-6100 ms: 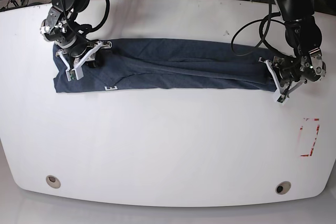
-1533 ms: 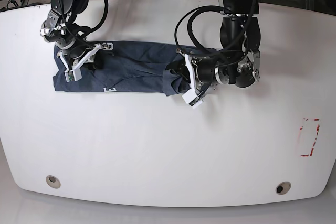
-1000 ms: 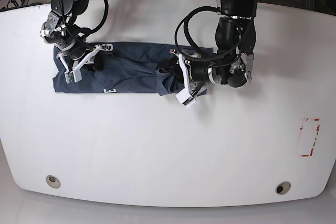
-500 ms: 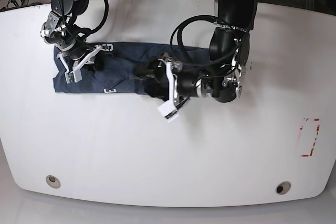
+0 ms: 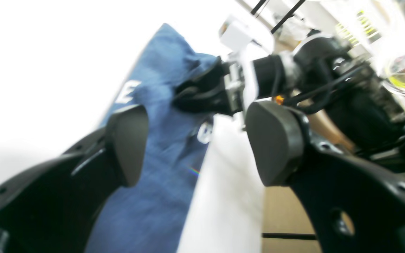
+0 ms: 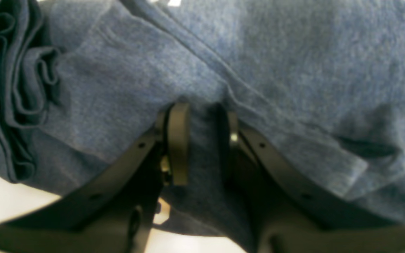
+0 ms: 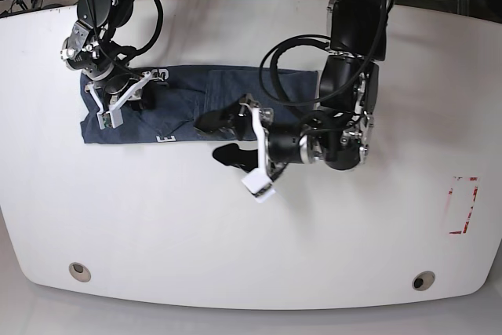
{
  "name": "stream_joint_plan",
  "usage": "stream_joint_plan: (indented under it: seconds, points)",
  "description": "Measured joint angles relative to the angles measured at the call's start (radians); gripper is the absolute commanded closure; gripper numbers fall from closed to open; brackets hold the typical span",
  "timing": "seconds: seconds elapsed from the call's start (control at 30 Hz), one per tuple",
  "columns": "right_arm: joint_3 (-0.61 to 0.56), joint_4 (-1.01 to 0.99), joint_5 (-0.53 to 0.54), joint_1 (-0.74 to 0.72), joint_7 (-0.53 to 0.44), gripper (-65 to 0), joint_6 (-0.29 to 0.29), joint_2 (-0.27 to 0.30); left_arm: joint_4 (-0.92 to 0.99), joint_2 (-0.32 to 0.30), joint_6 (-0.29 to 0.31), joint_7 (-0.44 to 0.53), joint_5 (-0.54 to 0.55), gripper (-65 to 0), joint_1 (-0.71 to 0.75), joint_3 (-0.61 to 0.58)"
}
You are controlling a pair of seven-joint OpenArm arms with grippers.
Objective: Fold the T-shirt properly
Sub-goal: 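Release the folded end with the left gripper and regrasp the strip's fold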
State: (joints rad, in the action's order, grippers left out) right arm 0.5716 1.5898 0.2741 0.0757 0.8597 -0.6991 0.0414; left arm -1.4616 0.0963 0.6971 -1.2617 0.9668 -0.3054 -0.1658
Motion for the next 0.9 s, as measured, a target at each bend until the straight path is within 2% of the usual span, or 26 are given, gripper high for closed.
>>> stream_joint_plan:
  seconds: [0.07,0.13,0.3,0.43,0.6,0.67,0.87,0.9]
  points:
    - [0.0,0.0,0.0,0.0,0.001,-14.0,0.0,-0.003,0.001,-0.034,0.0,0.034,0.0,-42.8,0.001,0.011]
    - [0.0,0.0,0.0,-0.001,0.002,-14.1,0.0,-0.002,0.001,-0.084,0.0,0.054,0.0,-37.1,0.002,0.019]
    - [-0.001,0.038,0.0,-0.008,0.044,-14.3,0.003,-0.004,0.014,-0.17,-0.003,0.157,0.004,-16.7,0.05,0.034]
    - [-0.002,0.108,0.003,-0.01,0.097,-14.6,0.003,-0.005,0.057,-0.195,-0.003,0.167,0.0,-3.1,0.113,0.035]
    - [0.005,0.208,0.003,-0.025,0.188,-17.8,0.003,-0.014,0.137,-0.19,-0.003,0.156,-0.013,-0.8,0.129,0.032]
    - [0.011,0.235,0.025,-0.037,0.213,-23.8,0.003,-0.024,0.156,-0.188,-0.003,0.161,0.001,-0.8,0.123,0.032]
    - [0.025,0.262,0.125,-0.081,0.297,-52.3,-0.001,-0.032,0.267,-0.189,-0.004,0.203,0.002,-0.8,0.117,0.039]
    - [0.045,0.262,0.142,-0.088,0.31,-55.2,-0.001,-0.03,0.281,-0.193,-0.004,0.214,-0.001,-0.8,0.123,0.037]
